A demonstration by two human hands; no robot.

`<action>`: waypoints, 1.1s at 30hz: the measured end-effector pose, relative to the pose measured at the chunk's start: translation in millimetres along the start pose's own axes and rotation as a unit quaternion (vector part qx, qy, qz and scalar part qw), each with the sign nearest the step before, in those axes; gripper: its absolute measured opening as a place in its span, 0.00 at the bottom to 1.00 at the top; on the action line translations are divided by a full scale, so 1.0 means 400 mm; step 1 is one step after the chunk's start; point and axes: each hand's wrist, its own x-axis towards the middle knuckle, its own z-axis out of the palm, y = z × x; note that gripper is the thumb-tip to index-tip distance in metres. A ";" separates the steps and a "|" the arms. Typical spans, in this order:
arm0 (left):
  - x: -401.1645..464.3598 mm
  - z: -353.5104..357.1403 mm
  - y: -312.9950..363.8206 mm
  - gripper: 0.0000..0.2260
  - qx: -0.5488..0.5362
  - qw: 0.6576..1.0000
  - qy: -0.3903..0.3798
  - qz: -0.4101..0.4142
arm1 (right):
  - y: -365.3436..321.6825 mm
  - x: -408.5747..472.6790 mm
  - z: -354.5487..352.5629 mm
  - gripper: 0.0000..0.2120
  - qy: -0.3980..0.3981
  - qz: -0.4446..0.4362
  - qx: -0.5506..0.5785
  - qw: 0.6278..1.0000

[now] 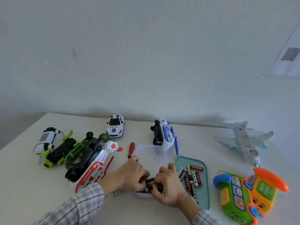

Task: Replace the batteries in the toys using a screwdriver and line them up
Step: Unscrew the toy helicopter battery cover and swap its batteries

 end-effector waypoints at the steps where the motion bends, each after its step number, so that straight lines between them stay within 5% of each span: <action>1: 0.001 -0.001 0.001 0.10 -0.004 1.000 0.003 -0.001 | 0.002 -0.003 0.000 0.13 0.002 -0.016 -0.008 1.000; 8: 0.002 0.001 0.007 0.09 -0.072 0.997 -0.001 -0.031 | 0.013 -0.008 0.025 0.14 0.053 -0.115 -0.006 0.992; 12: -0.004 -0.013 0.011 0.03 -0.111 0.993 -0.014 -0.044 | 0.007 -0.011 0.028 0.14 0.041 -0.098 -0.014 0.994; 16: -0.007 -0.029 0.021 0.07 -0.117 0.991 -0.042 -0.052 | -0.033 -0.013 -0.009 0.15 0.047 0.082 0.148 0.985; 19: -0.001 -0.031 0.025 0.13 -0.121 0.988 -0.084 -0.048 | -0.073 0.012 -0.044 0.18 0.178 0.269 0.375 0.869; 21: 0.005 -0.035 0.022 0.12 -0.139 0.984 -0.100 -0.056 | -0.073 0.026 -0.084 0.18 0.274 0.331 0.431 0.794; 23: 0.009 -0.047 0.019 0.11 -0.156 0.981 -0.092 -0.070 | -0.040 0.018 -0.127 0.17 0.316 0.364 0.437 0.760; 29: 0.080 -0.109 0.055 0.09 -0.253 0.960 0.071 -0.094 | 0.078 -0.099 -0.151 0.19 0.282 0.455 0.276 0.799; 33: 0.207 -0.123 0.127 0.08 -0.248 0.965 0.057 -0.066 | 0.086 -0.156 -0.100 0.17 0.289 0.473 0.234 0.799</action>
